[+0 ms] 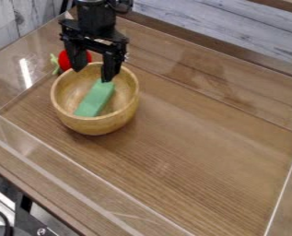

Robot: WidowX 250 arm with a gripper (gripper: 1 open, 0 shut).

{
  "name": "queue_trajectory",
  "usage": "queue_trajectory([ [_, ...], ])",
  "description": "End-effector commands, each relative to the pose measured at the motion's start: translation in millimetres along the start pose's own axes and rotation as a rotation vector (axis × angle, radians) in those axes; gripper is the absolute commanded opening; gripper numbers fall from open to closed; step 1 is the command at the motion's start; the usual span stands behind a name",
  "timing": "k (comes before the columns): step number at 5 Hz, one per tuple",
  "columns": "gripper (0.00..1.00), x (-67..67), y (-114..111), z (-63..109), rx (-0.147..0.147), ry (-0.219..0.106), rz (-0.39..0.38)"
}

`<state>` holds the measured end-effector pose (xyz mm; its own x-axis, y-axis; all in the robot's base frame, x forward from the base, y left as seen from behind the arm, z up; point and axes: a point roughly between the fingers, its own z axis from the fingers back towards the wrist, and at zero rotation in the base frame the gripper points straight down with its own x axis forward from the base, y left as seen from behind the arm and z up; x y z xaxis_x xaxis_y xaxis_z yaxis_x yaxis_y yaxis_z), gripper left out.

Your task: Remove the green block from the brown bowl and put it on the table

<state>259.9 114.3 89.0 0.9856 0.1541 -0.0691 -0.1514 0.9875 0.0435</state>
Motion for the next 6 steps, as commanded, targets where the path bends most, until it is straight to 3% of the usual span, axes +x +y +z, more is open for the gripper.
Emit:
queue_trajectory([
  [1, 1.0, 16.3, 7, -6.2, 0.02, -0.039, 0.039],
  [2, 1.0, 27.8, 10, -24.4, 0.025, -0.045, 0.068],
  [4, 1.0, 43.0, 17, -33.3, 0.018, -0.039, 0.164],
  [6, 1.0, 42.1, 44, -37.0, 0.003, -0.027, 0.136],
])
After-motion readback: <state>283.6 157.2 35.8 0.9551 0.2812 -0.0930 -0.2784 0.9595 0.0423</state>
